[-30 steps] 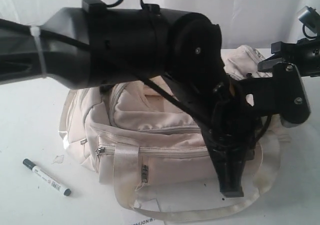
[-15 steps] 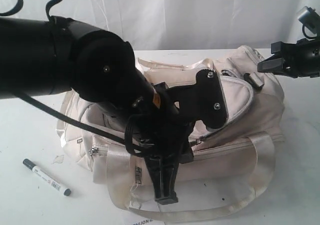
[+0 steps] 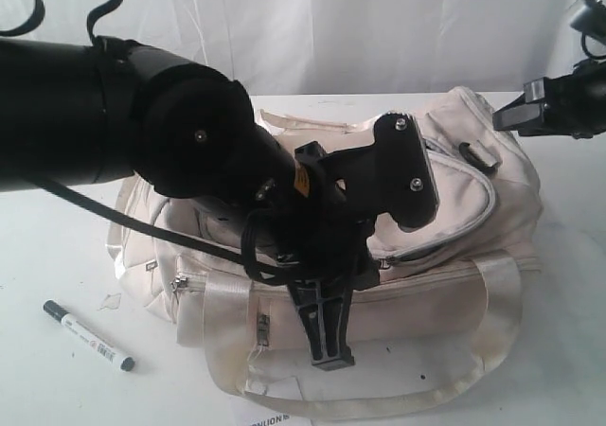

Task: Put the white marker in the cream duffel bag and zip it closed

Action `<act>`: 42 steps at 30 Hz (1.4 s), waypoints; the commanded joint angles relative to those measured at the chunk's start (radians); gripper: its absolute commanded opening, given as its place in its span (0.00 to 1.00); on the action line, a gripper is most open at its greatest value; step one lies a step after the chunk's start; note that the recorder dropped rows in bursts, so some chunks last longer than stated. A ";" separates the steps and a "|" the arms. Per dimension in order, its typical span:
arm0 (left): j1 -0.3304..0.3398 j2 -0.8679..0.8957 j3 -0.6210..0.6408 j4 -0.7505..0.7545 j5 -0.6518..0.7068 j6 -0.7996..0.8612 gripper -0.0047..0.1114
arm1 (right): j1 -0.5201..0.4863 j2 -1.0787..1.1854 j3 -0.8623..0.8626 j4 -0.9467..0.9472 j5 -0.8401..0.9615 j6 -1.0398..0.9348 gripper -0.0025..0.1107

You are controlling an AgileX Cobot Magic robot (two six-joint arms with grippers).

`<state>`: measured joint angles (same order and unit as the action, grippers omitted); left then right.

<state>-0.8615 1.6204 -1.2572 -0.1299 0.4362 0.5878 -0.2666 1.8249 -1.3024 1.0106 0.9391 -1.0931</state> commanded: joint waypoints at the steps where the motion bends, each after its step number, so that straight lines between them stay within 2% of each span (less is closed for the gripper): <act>1: 0.005 -0.013 0.007 -0.003 0.001 -0.010 0.04 | -0.004 -0.143 -0.003 -0.119 0.028 -0.006 0.44; 5: 0.005 -0.013 0.007 -0.003 -0.016 -0.010 0.04 | -0.002 -0.285 0.001 -0.248 0.196 0.001 0.44; 7: 0.005 -0.013 0.007 -0.003 -0.016 -0.010 0.04 | -0.001 -0.337 0.001 -0.248 0.282 -0.008 0.44; 10: 0.012 -0.013 0.007 -0.003 -0.018 -0.010 0.04 | 0.027 -0.390 0.005 -0.277 0.282 -0.035 0.46; 16: 0.089 -0.013 0.007 -0.028 -0.018 -0.009 0.04 | 0.144 -0.548 0.155 -0.538 0.282 -0.064 0.53; 18: 0.119 -0.013 0.007 -0.052 -0.018 -0.009 0.04 | 0.183 -0.586 0.237 -0.540 0.223 -0.118 0.53; 25: 0.121 -0.013 0.007 -0.135 -0.017 0.051 0.04 | 0.301 -0.613 0.372 -0.540 0.053 -0.256 0.58; 36: 0.121 -0.013 0.007 -0.218 -0.026 0.094 0.04 | 0.444 -0.613 0.422 -0.611 -0.148 -0.328 0.60; 42: 0.121 -0.013 0.007 -0.228 -0.019 0.094 0.04 | 0.487 -0.613 0.480 -0.609 -0.265 -0.389 0.60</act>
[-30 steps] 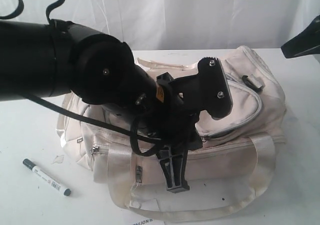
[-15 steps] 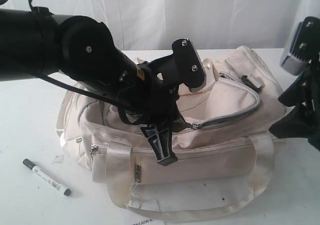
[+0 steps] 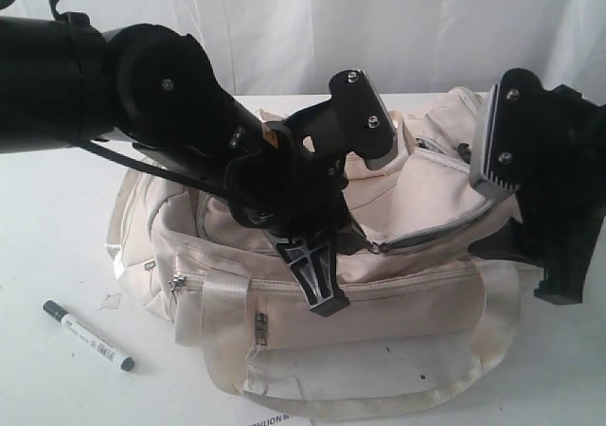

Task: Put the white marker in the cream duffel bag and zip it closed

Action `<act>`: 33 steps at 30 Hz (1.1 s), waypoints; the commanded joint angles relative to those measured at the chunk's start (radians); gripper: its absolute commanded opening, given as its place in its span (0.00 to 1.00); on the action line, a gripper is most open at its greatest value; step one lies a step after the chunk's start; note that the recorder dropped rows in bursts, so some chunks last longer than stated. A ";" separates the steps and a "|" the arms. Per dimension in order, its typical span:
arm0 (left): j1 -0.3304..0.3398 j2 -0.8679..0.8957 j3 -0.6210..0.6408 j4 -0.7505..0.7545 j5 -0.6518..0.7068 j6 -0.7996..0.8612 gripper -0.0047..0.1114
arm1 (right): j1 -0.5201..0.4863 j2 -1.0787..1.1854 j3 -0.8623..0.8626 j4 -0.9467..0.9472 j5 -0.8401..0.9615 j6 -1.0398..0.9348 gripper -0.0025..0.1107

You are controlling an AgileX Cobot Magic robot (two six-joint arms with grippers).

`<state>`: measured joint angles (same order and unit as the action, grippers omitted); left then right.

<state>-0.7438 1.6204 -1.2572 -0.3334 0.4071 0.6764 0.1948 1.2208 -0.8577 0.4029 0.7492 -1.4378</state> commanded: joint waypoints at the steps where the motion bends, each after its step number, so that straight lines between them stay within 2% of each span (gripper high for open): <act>1: 0.003 -0.013 0.007 -0.025 0.012 0.005 0.04 | 0.035 -0.009 0.045 0.000 -0.086 -0.052 0.60; 9: 0.003 -0.013 0.007 -0.031 0.014 0.005 0.04 | 0.084 -0.009 0.100 0.007 -0.155 -0.085 0.60; 24: 0.003 -0.013 0.007 -0.055 0.012 0.005 0.04 | 0.144 0.072 0.102 0.007 -0.258 -0.135 0.59; 27: 0.003 -0.013 0.007 -0.055 0.012 0.005 0.04 | 0.146 0.089 0.102 0.007 -0.266 -0.135 0.49; 31: 0.003 -0.013 0.007 -0.055 0.012 0.005 0.04 | 0.146 0.093 0.102 0.009 -0.258 -0.128 0.20; 33: 0.003 -0.013 0.007 -0.055 0.012 0.005 0.04 | 0.146 0.093 0.102 0.009 -0.258 -0.128 0.09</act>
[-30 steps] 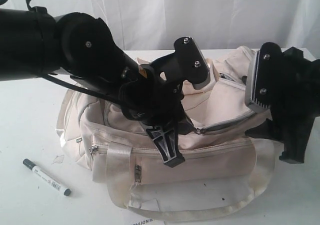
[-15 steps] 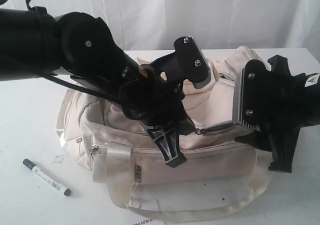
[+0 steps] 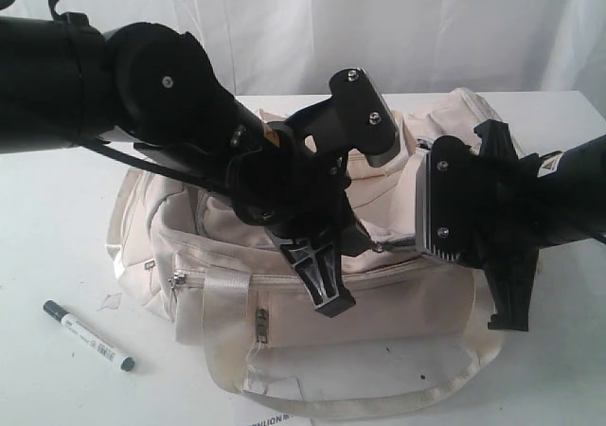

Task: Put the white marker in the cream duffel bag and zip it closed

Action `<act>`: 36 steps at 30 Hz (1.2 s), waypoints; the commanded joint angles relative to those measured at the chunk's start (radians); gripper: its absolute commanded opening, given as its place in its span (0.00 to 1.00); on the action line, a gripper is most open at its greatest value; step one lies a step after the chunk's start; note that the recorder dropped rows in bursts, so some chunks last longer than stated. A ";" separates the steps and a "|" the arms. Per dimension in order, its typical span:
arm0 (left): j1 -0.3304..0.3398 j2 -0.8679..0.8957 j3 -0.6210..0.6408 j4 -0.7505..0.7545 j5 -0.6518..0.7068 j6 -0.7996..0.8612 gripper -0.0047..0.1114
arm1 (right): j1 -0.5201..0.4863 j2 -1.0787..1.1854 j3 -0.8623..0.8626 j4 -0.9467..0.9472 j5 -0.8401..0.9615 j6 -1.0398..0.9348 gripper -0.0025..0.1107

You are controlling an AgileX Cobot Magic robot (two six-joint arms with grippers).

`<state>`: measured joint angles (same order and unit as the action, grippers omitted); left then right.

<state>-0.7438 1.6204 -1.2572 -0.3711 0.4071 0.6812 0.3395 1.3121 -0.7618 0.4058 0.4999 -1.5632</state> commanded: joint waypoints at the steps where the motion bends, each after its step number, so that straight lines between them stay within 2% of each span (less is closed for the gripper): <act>1: 0.003 -0.013 0.007 -0.017 0.012 0.001 0.04 | 0.001 0.002 0.006 0.006 -0.009 -0.003 0.04; 14: 0.025 -0.080 0.026 0.027 0.072 0.001 0.04 | 0.000 -0.006 0.006 0.001 -0.017 0.049 0.02; 25: 0.164 -0.226 0.198 0.035 0.084 -0.004 0.04 | 0.000 -0.006 0.006 0.001 -0.035 0.049 0.02; 36: 0.295 -0.353 0.257 0.077 0.131 -0.004 0.04 | 0.000 -0.006 0.006 -0.001 -0.035 0.069 0.02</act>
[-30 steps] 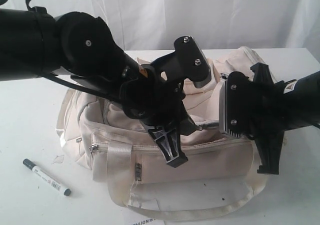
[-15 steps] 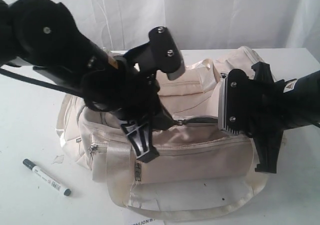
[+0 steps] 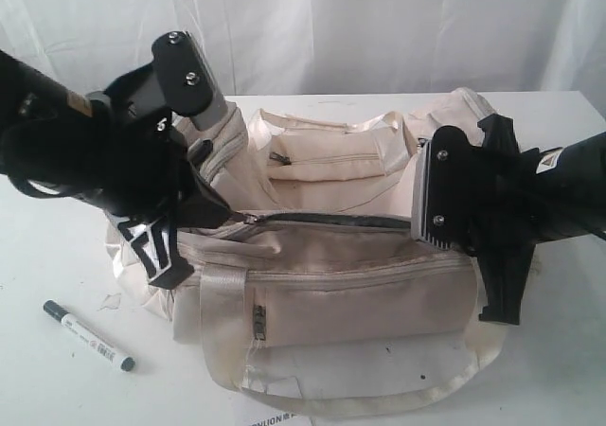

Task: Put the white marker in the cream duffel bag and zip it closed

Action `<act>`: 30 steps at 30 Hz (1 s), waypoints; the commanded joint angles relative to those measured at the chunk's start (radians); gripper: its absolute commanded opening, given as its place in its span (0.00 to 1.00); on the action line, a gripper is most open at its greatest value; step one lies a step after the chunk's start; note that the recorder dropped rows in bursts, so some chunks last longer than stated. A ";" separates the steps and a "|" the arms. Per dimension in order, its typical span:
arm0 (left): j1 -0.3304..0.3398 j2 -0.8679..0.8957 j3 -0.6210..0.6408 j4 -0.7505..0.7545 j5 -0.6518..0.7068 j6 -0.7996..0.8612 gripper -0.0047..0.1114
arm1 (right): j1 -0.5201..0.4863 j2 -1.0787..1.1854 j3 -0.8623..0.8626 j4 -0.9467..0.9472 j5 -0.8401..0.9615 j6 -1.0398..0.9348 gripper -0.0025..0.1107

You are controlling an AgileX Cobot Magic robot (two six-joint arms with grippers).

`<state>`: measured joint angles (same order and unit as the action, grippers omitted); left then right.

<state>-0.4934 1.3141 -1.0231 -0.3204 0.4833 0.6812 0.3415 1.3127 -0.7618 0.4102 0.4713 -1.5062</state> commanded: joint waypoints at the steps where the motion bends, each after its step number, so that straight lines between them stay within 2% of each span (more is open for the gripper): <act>1: 0.057 -0.056 0.032 0.036 0.069 -0.004 0.04 | -0.002 -0.007 0.006 -0.008 -0.007 0.012 0.02; 16: 0.195 -0.166 0.056 0.099 0.110 -0.012 0.04 | -0.002 -0.007 0.006 -0.048 -0.008 0.056 0.02; 22: 0.212 -0.154 0.056 0.102 -0.013 -0.012 0.04 | -0.002 -0.007 0.006 -0.048 -0.008 0.061 0.02; 30: 0.212 -0.081 0.056 0.097 -0.103 -0.004 0.04 | -0.002 -0.007 0.006 -0.048 -0.005 0.071 0.02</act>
<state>-0.2932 1.2141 -0.9739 -0.2444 0.4326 0.6775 0.3419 1.3127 -0.7618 0.3865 0.4650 -1.4406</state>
